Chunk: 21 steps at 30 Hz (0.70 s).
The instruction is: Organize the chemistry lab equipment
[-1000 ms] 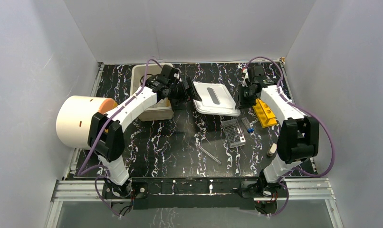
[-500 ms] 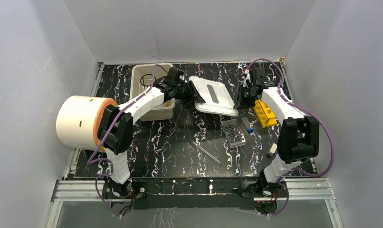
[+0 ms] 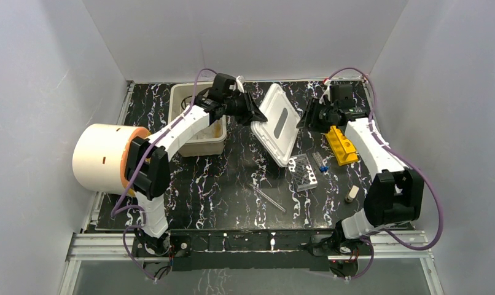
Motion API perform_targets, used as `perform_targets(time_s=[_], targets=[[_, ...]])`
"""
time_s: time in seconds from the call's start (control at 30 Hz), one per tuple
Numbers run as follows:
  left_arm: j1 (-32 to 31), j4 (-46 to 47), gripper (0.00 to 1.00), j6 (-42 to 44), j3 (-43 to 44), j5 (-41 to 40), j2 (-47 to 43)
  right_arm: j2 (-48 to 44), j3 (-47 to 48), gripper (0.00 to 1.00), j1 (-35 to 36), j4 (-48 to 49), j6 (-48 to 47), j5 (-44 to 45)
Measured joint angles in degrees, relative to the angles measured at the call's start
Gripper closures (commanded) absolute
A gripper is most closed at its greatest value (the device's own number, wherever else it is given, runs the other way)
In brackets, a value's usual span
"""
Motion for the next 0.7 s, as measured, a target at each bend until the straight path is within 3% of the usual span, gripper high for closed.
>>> perform_targets(time_s=[0.13,0.23,0.5,0.7], targets=[[2.9,0.0,1.00,2.3,0.5,4.2,-1.1,-2.8,1.6,0.26,0.0,1.9,2.2,-0.5],[6.5,0.0,1.00,2.7,0.5,6.9,-2.8,-5.1,2.1,0.22,0.0,3.7,4.8,-1.3],[15.6,0.9,1.00,1.1,0.5,9.4,-12.3,-11.1,0.3,0.22,0.0,14.7,17.9,-8.2],[21.2,-1.7,1.00,2.3,0.5,6.6,-19.8,-10.1,-0.9,0.22,0.2,19.3,22.8,-11.8]])
